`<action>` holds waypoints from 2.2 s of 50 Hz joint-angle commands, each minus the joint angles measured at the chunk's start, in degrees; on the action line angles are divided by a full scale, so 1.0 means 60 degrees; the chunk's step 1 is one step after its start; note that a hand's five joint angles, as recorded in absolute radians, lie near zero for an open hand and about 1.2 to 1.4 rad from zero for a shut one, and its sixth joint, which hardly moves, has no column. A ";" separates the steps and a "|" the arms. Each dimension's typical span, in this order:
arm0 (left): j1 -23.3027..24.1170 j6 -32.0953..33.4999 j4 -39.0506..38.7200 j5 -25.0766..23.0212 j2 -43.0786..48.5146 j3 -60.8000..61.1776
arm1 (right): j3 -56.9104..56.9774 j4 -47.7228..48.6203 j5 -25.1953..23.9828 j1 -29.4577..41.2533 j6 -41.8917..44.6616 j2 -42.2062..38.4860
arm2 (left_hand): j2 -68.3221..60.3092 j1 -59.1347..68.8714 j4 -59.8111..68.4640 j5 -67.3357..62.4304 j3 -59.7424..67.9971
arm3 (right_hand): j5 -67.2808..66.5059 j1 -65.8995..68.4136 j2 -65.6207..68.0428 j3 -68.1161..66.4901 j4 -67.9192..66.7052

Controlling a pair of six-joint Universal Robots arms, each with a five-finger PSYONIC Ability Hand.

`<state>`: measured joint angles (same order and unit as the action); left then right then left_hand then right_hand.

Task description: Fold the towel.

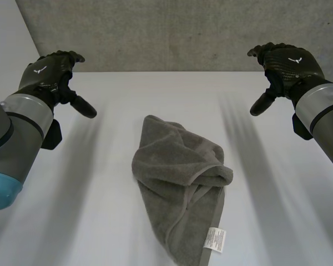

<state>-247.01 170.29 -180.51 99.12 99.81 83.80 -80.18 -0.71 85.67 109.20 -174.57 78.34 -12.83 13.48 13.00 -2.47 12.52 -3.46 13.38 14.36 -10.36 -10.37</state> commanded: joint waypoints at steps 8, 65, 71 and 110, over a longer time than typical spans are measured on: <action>0.0138 0.0021 -0.0046 -0.0041 0.0123 0.0038 | -0.0011 0.0000 -0.0010 -0.0007 0.0032 -0.0035 | 0.0472 -0.0579 -0.0500 0.0412 -0.0421 | 0.0577 -0.0563 -0.0727 0.0060 0.0062; 0.5382 -0.2147 -0.3298 0.3284 0.3477 0.0170 | -0.3044 0.1743 -0.1813 0.0607 -0.0320 -0.2129 | -0.0125 0.0017 -0.0500 -0.0184 -0.0421 | -0.0755 0.0768 0.0605 0.0060 0.0062; 0.5426 -0.2249 -0.3429 0.3313 0.3828 -0.0064 | -0.2897 0.1758 -0.1256 0.0711 -0.0320 -0.2144 | -0.0153 0.0045 -0.0500 -0.0213 -0.0421 | -0.0755 0.0768 0.0605 0.0060 0.0062; 0.4931 -0.0918 -0.4997 0.4338 0.5192 -0.0491 | -0.2575 0.1802 -0.1621 0.0037 -0.1213 -0.0357 | -0.0265 0.0157 -0.0500 -0.0325 -0.0421 | -1.1090 1.1103 1.0940 0.0060 0.0062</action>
<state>-214.64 161.92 -209.60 124.77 132.39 79.10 -95.75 10.24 79.24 111.56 -180.30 71.39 -13.02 13.58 13.00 -4.01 12.52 -65.06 73.68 74.51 -10.37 -10.37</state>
